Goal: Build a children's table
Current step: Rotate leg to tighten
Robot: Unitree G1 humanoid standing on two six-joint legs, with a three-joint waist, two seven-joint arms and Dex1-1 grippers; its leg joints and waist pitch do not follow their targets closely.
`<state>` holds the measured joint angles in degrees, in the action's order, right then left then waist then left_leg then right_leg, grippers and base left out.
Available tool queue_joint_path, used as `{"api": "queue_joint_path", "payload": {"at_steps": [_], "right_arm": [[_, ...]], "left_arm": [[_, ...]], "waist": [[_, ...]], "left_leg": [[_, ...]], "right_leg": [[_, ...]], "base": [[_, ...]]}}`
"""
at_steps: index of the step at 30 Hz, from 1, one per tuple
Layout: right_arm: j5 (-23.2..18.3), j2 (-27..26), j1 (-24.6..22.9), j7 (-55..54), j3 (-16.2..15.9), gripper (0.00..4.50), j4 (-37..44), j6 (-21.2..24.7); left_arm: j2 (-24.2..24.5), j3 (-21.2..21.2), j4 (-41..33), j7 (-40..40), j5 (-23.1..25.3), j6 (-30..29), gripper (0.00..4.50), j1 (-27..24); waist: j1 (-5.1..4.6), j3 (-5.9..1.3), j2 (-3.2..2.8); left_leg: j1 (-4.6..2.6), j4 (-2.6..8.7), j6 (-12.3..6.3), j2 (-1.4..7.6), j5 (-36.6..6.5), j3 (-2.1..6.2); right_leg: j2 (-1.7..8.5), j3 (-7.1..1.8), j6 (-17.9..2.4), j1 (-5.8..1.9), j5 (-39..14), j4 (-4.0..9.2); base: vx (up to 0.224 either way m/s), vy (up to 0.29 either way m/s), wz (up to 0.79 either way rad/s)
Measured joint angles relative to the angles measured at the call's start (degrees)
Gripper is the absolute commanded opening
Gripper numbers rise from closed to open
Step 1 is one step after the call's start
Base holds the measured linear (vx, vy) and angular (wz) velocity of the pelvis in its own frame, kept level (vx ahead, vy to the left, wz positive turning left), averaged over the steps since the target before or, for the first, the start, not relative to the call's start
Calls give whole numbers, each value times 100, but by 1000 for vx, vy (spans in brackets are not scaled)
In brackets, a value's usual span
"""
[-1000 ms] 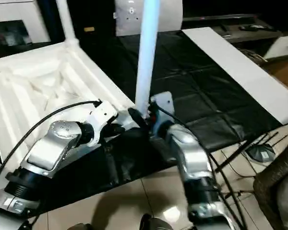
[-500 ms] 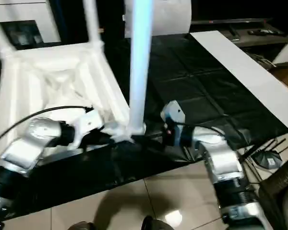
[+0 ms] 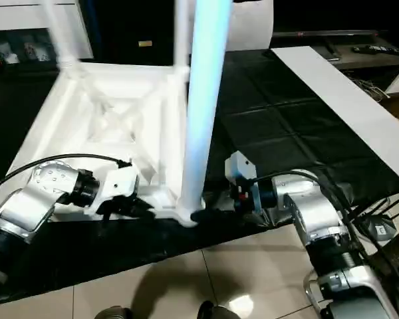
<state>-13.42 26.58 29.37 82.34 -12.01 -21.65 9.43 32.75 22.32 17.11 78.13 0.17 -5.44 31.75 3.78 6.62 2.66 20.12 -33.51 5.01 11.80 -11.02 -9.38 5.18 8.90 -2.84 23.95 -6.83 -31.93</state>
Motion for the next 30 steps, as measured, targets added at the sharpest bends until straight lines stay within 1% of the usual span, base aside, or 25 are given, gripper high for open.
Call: {"api": "queue_joint_path", "payload": {"at_steps": [2,3,4,7,8,14,20,23,24,25,26,28,30], "right_arm": [[1,1,28,63,-45,306,-103,-10],[4,1,43,73,-57,291,-158,-12],[5,-2,72,91,-82,291,-197,-17],[5,-12,153,229,-124,259,-230,-27],[5,-18,180,258,-149,259,-234,-32],[4,-99,197,309,-172,206,-334,-136],[17,-114,198,294,-176,193,-354,-246],[35,-140,198,261,-173,193,-354,-213],[29,-152,198,249,-171,247,-353,-149],[13,-166,198,232,-168,247,-352,-59],[-1,-177,198,222,-168,261,-348,0],[-2,-226,198,155,-169,267,-374,123],[0,-240,196,151,-182,304,-375,120]], "left_arm": [[12,38,17,105,0,78,0,21],[21,55,17,148,-5,94,0,28],[34,64,17,206,-15,118,0,28],[40,72,21,296,-28,176,0,34],[40,72,29,309,-28,186,0,39],[43,86,68,357,-32,195,0,74],[49,87,71,360,-30,199,0,75],[63,87,74,361,-26,199,0,75],[70,87,77,361,-24,199,0,75],[78,86,79,361,-18,200,0,75],[84,86,80,361,-11,202,0,75],[73,87,79,361,-2,216,0,75],[66,87,78,361,-3,229,0,75]], "waist": [[-4,0,1],[-4,0,1],[-10,0,1],[-13,1,2],[-16,1,3],[-23,1,6],[-28,1,6],[-38,0,7],[-43,0,7],[-44,-1,8],[-44,-1,8],[-39,-1,8],[-34,-1,8]], "left_leg": [[0,-1,0,0,0,-5],[0,-1,0,0,0,-7],[0,0,0,0,0,-10],[0,0,0,3,0,-12],[0,0,0,3,0,-13],[-2,0,0,3,-1,-15],[-2,0,1,4,0,-16],[-2,0,1,5,0,-17],[-2,0,2,5,-1,-17],[-2,0,3,5,-1,-17],[-3,-1,8,5,-3,-17],[-5,-2,14,5,-7,-17],[-6,-3,14,5,-7,-16]], "right_leg": [[1,-2,0,1,0,-1],[2,-3,0,2,0,-1],[2,-5,0,3,0,-3],[1,-5,2,5,-1,-7],[1,-5,2,5,-1,-8],[1,-7,3,5,-2,-8],[1,-7,3,4,-2,-9],[0,-7,3,2,-2,-11],[0,-7,3,0,-2,-12],[0,-8,3,-3,-2,-15],[0,-8,3,-4,-2,-15],[0,-8,3,-3,-2,-15],[0,-9,3,-1,-2,-15]], "base": [[0,0,0],[0,0,0],[0,0,0],[0,0,0],[0,0,0],[0,0,0],[0,0,0],[0,0,0],[0,0,0],[0,0,0],[0,0,0],[0,0,0],[0,0,0]]}}
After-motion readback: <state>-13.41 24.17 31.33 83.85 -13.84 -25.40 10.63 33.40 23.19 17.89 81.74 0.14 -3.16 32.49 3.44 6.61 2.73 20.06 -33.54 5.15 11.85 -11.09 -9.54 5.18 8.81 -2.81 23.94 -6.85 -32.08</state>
